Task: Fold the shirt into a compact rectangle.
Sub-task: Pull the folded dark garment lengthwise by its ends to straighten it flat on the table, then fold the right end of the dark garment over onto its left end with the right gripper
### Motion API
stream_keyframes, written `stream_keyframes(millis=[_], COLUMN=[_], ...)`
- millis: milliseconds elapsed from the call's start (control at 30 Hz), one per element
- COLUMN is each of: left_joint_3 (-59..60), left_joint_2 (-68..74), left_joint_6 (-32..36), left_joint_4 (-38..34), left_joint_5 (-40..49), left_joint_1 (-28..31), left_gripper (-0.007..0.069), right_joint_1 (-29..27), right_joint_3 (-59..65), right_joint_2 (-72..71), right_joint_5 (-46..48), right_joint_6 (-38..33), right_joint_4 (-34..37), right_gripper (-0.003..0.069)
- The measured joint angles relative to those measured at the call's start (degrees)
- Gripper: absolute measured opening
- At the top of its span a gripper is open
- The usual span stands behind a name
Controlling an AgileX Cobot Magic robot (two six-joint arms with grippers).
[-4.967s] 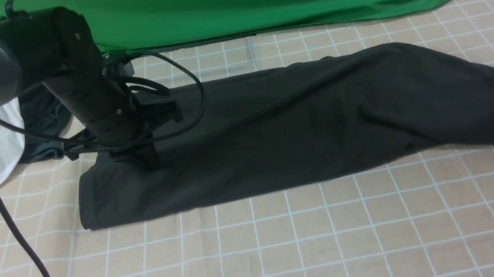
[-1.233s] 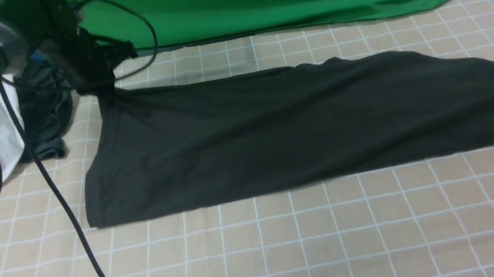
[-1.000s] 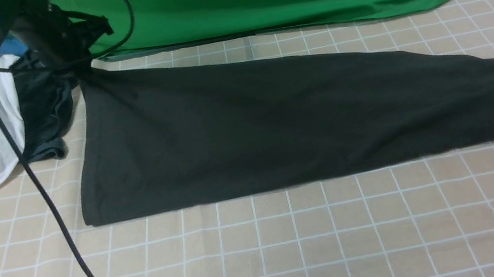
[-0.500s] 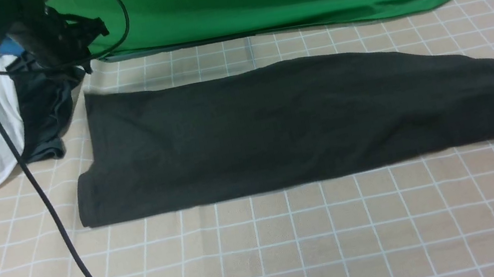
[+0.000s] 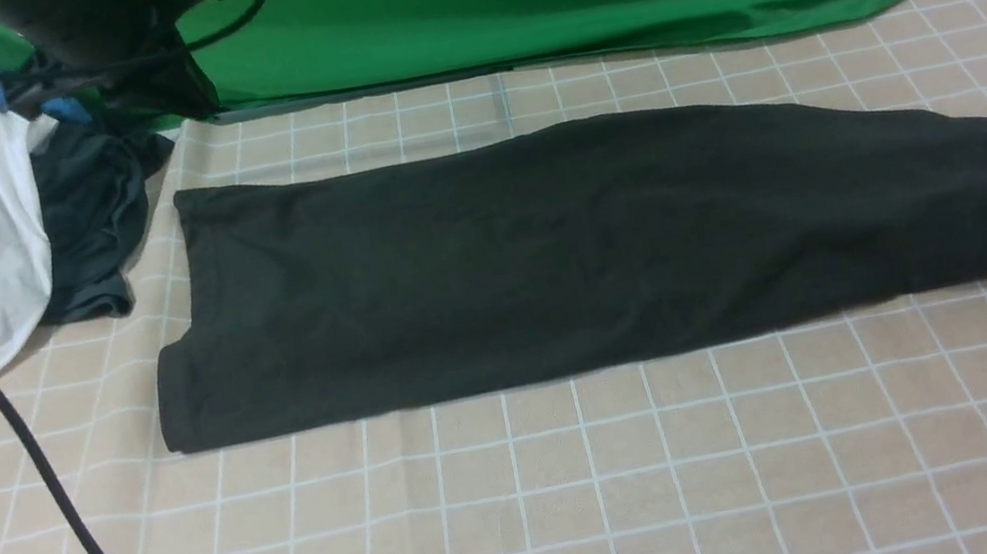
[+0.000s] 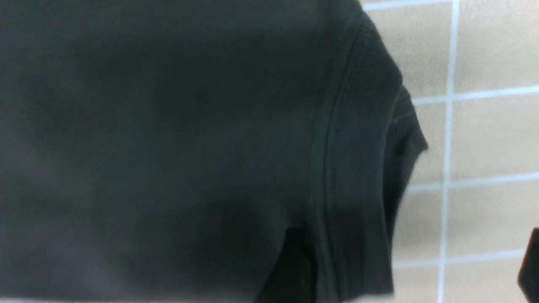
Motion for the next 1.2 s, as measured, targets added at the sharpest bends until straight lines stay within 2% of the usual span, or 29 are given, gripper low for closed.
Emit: stream_keyframes(millis=[167,333,467,533,567,600,633,667,733,1000,1200], left_joint_3=[15.68,28.40,34.71,38.53,39.06,40.65,41.53,42.28,43.09,44.20,44.20], left_joint_2=[-9.52,-17.76,-21.70,-24.21,-24.88,-26.29,-27.29,-28.19,-29.47,-36.68,-40.09], left_joint_6=[-0.31,-0.98,-1.20,-1.27,-1.29,-1.29,-1.29,-1.34,-1.34,-1.34,-1.34], left_joint_4=[1.64,1.53,1.47,1.59,1.59,1.60,1.79,2.04,2.41,5.07,5.48], left_joint_5=[-5.70,-10.32,-11.99,-12.88,-13.06,-13.25,-13.40,-13.51,-13.57,-12.12,-11.92], left_joint_1=[-4.53,-6.28,-6.33,-6.39,-6.39,-6.39,-6.45,-6.45,-6.45,-6.45,-6.45], left_gripper=[0.0013,0.0013,0.0013,0.0013,0.0013,0.0013,0.0013,0.0013,0.0013,0.0013,0.0013], right_joint_1=[-0.07,-0.13,-0.13,-0.13,-0.13,-0.13,-0.07,-0.02,-0.03,-2.58,-2.53], right_joint_3=[0.00,-0.31,-0.45,-0.57,-0.57,-0.68,-0.75,-0.75,-0.75,-4.95,-8.27], right_joint_2=[4.34,6.30,6.54,6.59,6.59,6.72,6.72,6.72,6.48,1.78,-3.08], right_joint_5=[-3.43,-4.53,-4.48,-4.55,-4.55,-4.43,-4.15,-4.09,-4.09,0.87,2.24], right_joint_6=[-1.34,-1.53,-2.79,-4.46,-4.77,-5.88,-6.29,-6.61,-6.59,-0.77,1.56], right_joint_4=[0.96,1.31,2.22,3.10,3.35,4.62,5.44,5.35,5.04,-4.24,-4.25], right_gripper=[0.0690,0.0688,0.0610,0.0463,0.0428,0.0283,0.0186,0.0134,0.0124,0.0125,0.0125])
